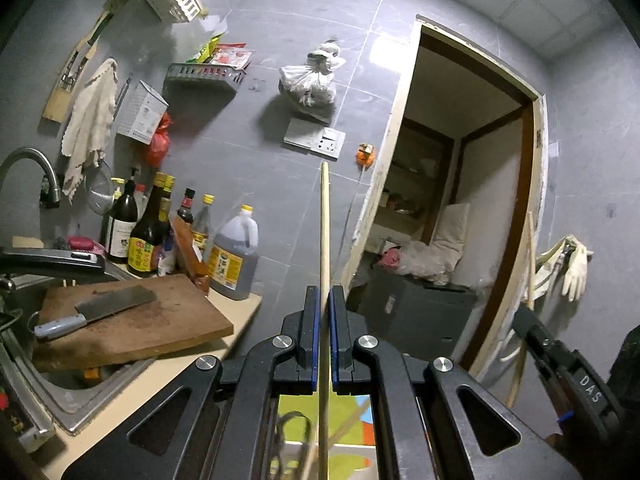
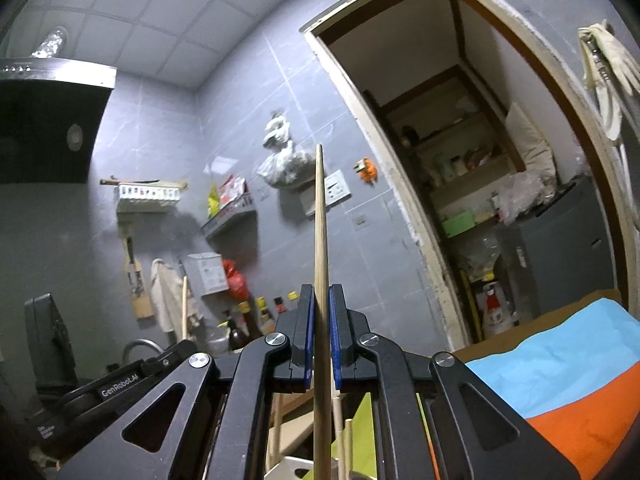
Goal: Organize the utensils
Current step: 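Lift the chopstick upright with the left tool while the right lifts its chopstick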
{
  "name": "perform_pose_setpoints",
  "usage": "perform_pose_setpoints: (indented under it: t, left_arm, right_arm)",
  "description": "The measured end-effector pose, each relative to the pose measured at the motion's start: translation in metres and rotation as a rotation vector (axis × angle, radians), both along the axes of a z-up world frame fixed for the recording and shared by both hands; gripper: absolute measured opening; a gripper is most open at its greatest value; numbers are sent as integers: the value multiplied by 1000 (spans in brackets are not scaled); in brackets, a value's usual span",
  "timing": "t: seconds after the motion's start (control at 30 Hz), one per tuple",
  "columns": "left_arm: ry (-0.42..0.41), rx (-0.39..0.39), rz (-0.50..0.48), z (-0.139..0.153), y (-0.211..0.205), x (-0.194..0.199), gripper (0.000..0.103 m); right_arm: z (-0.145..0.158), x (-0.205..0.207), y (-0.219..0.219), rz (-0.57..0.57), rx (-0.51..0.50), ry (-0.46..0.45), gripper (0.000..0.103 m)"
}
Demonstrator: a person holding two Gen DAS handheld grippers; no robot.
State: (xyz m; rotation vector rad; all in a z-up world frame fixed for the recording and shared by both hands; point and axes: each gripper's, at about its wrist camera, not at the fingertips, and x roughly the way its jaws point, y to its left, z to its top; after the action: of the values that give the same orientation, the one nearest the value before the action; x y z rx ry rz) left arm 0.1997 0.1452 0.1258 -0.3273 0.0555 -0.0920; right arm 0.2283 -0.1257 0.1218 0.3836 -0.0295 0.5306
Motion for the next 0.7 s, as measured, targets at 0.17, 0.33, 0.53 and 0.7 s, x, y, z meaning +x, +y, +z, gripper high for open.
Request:
perform_pose_setpoints:
  t: [0.17,0.33,0.53,0.7]
  left_arm:
    - [-14,-31,-6,-15,2,5,3]
    - [-14,-50,4,-25,4,8,3]
    - [-15,-89,39,-36,4,7,3]
    - [-13,-52,60,-42,-8,8,3]
  right_arm:
    - [-7,2,3,-22,1,-28,5]
    - [-12,4,7,-40,-7,-29,5]
    - [-19,1,17,-75,-46,-60,5]
    - [-26,-2,28,-113,-81,-79,5]
